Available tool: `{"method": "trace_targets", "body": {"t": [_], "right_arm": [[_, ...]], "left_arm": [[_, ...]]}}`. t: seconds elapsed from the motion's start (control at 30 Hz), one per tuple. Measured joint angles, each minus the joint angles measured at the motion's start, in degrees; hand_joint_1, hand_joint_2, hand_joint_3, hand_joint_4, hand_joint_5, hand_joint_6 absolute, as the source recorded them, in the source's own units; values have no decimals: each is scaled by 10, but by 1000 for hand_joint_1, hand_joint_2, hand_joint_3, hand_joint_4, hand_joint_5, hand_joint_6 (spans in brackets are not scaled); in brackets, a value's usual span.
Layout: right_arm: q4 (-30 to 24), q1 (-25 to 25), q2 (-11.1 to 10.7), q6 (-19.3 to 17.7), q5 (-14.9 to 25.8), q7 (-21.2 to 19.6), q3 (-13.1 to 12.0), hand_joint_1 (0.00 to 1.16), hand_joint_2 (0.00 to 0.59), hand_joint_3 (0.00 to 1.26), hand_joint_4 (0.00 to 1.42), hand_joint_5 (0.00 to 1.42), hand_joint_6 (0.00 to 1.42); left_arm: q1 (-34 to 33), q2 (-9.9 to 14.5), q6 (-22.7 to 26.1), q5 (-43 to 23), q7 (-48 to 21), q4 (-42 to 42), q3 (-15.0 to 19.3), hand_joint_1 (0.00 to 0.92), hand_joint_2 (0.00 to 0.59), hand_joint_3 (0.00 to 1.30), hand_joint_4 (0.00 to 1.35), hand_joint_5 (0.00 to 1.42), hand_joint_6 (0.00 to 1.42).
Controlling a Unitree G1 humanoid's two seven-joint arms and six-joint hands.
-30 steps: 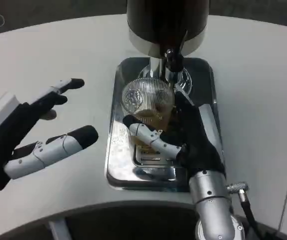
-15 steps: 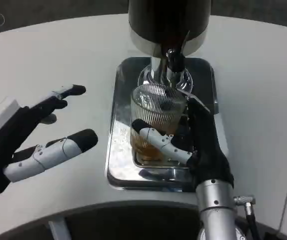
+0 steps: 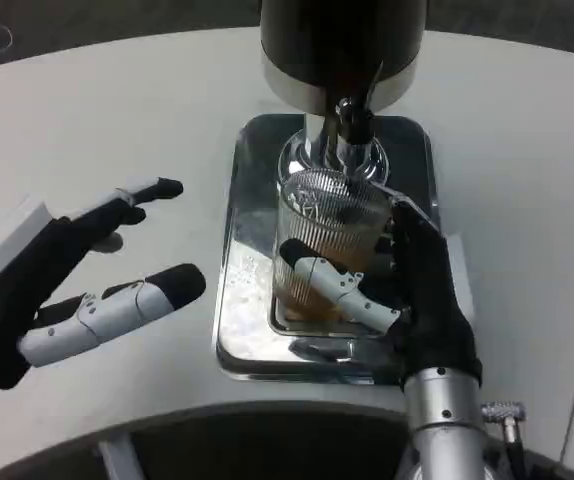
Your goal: Grasp the cup under the faucet to collect the drink, then remove the cup.
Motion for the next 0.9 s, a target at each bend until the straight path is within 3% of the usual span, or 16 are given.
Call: {"method": "trace_targets", "body": {"t": [0.53, 0.9], "right_arm": [[-55, 54, -18, -8, 1, 26, -15, 814, 262, 667, 802, 938, 1083], [-103, 80, -24, -10, 12, 55, -31, 811, 261, 706, 850, 991, 1161]], "left_arm": [[-24, 0, 0, 12, 0, 14, -14, 0, 16, 187, 96, 138, 227], [-49, 0, 0, 14, 1, 31, -33, 0, 15, 187, 96, 138, 227]]}}
